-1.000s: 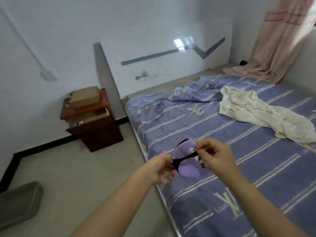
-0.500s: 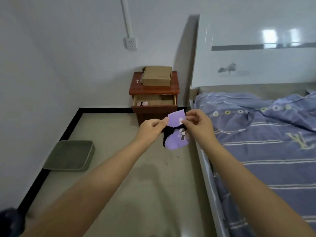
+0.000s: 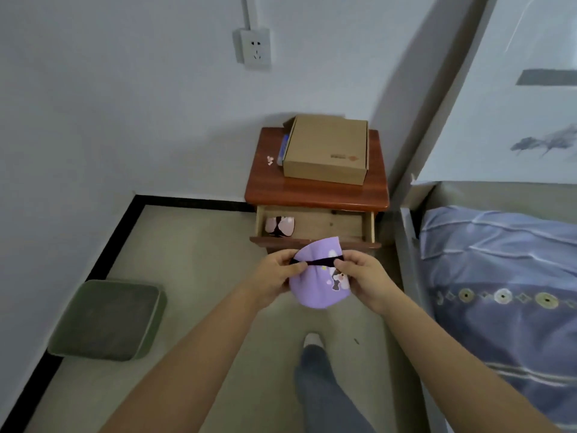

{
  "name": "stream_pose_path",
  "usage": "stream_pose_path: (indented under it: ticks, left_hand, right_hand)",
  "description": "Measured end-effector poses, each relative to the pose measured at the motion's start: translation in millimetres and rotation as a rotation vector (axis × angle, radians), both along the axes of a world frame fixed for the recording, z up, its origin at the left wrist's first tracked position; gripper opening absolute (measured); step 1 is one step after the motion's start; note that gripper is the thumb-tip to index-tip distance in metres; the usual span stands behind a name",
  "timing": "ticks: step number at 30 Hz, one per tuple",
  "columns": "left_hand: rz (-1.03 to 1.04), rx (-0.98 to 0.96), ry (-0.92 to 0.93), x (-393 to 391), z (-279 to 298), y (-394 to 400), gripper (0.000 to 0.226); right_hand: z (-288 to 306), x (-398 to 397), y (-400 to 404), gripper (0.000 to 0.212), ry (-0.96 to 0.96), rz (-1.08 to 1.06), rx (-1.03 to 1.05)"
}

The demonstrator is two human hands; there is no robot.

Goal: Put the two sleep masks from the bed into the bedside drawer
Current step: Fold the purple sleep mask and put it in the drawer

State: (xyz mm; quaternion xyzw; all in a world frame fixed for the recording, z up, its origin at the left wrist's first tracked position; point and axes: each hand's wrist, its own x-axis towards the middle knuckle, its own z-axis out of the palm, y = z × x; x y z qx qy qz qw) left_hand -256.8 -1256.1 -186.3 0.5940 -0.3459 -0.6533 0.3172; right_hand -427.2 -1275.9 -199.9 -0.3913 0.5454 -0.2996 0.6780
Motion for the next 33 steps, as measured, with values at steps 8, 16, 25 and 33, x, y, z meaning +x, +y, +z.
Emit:
stream_pose_path:
  ticks: [8,16,25,33]
  left_hand:
    - [-0.23,-0.064,-0.891,48.1,-141.5,-114.3,0.058]
    - [-0.549,-0.323,-1.219,75.2,-203.7,-151.0,0.078]
    - [-0.824,-0.59,-1.505,87.4,-198.0,-185.1,0.109]
    - [-0.761,-0.639,-1.513,98.1,-182.4,-219.2,0.085]
  right_hand:
    - [-154.2,37.2,-168.0,0.014,0.326,-0.361,0.293]
    - [-244.9,53.5,-249.8,0.023,0.557,-0.137,0.29]
    - [-207.6,35.8,-157.9,0.091,1.252,0.801,-0.766]
    - [-181.5,26.0,-226.8,0.105,1.382,0.545,-0.586]
